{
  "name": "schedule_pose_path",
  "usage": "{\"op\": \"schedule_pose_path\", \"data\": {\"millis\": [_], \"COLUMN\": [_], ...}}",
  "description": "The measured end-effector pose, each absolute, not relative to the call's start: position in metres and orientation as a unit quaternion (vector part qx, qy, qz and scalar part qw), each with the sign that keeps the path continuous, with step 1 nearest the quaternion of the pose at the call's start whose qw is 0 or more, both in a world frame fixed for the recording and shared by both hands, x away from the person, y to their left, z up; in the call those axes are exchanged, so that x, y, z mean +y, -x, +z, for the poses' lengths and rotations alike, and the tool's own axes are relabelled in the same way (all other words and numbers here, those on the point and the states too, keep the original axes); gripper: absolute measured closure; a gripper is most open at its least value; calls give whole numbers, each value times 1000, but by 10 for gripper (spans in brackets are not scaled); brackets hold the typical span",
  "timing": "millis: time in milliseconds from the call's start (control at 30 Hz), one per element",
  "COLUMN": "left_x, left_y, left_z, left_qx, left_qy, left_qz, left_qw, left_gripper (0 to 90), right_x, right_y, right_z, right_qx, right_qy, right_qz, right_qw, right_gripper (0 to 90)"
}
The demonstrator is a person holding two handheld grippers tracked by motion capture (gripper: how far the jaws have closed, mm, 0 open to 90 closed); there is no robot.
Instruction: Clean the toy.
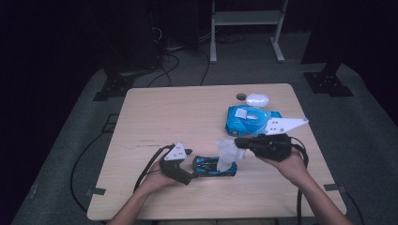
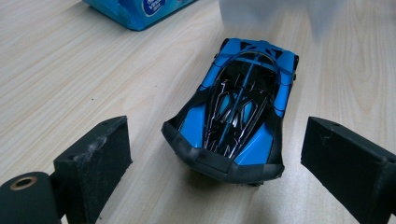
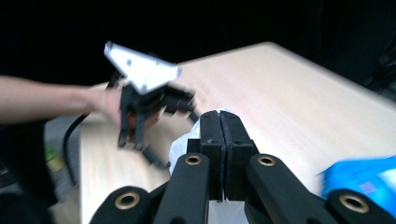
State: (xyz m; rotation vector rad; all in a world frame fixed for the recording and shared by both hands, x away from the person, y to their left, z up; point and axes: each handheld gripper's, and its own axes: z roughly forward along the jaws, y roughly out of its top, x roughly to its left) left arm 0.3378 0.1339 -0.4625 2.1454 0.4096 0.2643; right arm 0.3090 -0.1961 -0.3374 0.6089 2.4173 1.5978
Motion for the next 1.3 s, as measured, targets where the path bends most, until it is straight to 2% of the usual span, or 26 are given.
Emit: {"op": "schedule_pose_path", "data": {"millis": [100, 133, 300, 333, 433, 467, 500, 533, 567, 733, 800, 867, 900, 967, 1033, 1067, 1100, 1300], "left_x": [132, 131, 127, 126, 124, 125, 124, 124, 124, 124, 124, 125, 125, 125, 125, 124, 122, 115], "left_y": [-338, -338, -339, -339, -340, -341, -340, -340, -340, -341, -340, -340, -340, -341, -341, -341, -342, -345], "left_z": [-463, -463, -464, -465, -467, -467, -469, -469, -470, -468, -468, -468, -468, -468, -469, -469, -470, -473], "left_qx": [160, 159, 158, 157, 158, 154, 154, 154, 156, 154, 158, 158, 158, 156, 155, 154, 149, 143], "left_qy": [-873, -875, -877, -879, -882, -885, -888, -888, -888, -888, -886, -885, -884, -885, -884, -885, -887, -893], "left_qz": [107, 105, 102, 101, 99, 96, 97, 97, 97, 102, 103, 102, 102, 100, 99, 101, 105, 96], "left_qw": [448, 446, 442, 438, 434, 428, 422, 422, 422, 421, 424, 427, 427, 428, 429, 427, 424, 416], "left_gripper": [78, 78, 79, 80, 107, 107, 137, 156, 162, 162, 161, 161, 161, 161, 154, 108, 99, 99], "right_x": [-192, -187, -181, -174, -165, -165, -155, -155, -149, -148, -151, -153, -153, -152, -148, -143, -140, -135], "right_y": [-310, -314, -319, -316, -312, -312, -307, -307, -304, -308, -309, -309, -309, -306, -303, -302, -304, -317], "right_z": [-352, -370, -393, -402, -413, -413, -420, -420, -425, -424, -422, -421, -421, -423, -427, -432, -435, -449], "right_qx": [820, 828, 833, 849, 862, 862, 877, 877, 881, 866, 859, 861, 861, 863, 871, 880, 883, 893], "right_qy": [-204, -211, -219, -208, -190, -190, -163, -163, -159, -186, -189, -185, -185, -172, -152, -140, -140, -160], "right_qz": [529, 515, 502, 471, 447, 447, 406, 406, 384, 387, 408, 431, 431, 444, 439, 429, 421, 403], "right_qw": [76, 70, 71, 115, 142, 142, 198, 198, 227, 257, 244, 198, 198, 166, 157, 152, 153, 123], "right_gripper": [880, 880, 878, 871, 780, 780, 700, 700, 600, 512, 514, 483, 483, 455, 450, 449, 455, 490]}}
